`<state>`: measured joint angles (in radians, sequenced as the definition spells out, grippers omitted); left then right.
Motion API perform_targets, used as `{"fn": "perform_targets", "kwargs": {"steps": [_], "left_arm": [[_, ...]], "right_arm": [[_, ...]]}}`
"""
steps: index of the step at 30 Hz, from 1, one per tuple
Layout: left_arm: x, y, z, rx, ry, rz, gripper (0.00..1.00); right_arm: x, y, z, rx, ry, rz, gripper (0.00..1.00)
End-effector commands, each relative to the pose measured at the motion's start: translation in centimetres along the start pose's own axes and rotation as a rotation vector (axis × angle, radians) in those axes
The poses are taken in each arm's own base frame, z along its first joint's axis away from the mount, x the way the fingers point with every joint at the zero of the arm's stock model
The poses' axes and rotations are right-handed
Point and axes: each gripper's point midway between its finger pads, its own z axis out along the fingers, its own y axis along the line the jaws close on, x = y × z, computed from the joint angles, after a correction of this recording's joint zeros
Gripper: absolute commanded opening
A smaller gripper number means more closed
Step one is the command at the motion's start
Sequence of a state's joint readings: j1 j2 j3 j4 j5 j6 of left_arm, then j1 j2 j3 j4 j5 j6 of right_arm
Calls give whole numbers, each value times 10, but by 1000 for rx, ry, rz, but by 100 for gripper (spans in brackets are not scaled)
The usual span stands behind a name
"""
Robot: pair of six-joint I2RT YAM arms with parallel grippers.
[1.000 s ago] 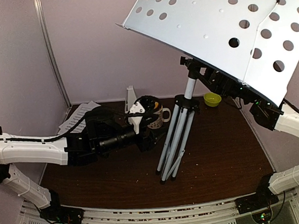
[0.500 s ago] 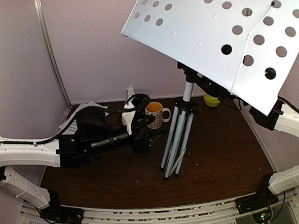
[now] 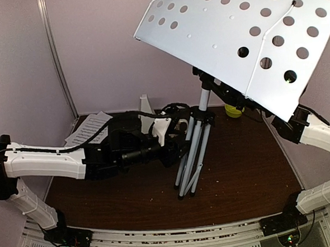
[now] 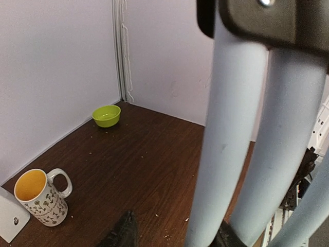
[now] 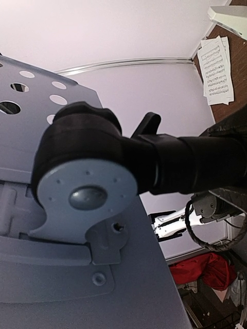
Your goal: Set up the instrument practice props
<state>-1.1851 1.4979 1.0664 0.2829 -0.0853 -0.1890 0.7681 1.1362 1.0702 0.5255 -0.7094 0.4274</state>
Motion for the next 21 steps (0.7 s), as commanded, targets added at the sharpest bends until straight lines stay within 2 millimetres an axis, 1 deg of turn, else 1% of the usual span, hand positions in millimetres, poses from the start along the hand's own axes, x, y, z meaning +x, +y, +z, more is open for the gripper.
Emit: {"fn": "perform_targets", "kwargs": {"steps": [1, 4, 9, 12, 13, 17, 19, 21], "left_arm": [[-13, 7, 3, -50, -31, 26, 42], [-12, 7, 5, -51, -27, 61, 36], [-12, -3, 9, 2, -15, 143, 23], [-4, -11, 6, 55, -5, 237, 12], [-1, -12, 4, 64, 0, 269, 10], [14, -6, -3, 50, 37, 400, 4], [18, 1, -6, 34, 46, 476, 1], [20, 11, -10, 14, 44, 521, 0]], "right_arm": [[-91, 41, -16, -86, -328, -114, 0], [-91, 41, -14, -105, -334, -80, 0], [-90, 39, -11, -116, -328, -45, 0], [-90, 39, -9, -117, -318, -24, 0], [-90, 39, -9, -117, -313, -15, 0], [-88, 40, -6, -130, -284, 26, 0], [-87, 41, -3, -139, -266, 48, 0], [-87, 41, -2, -144, -253, 65, 0]]}}
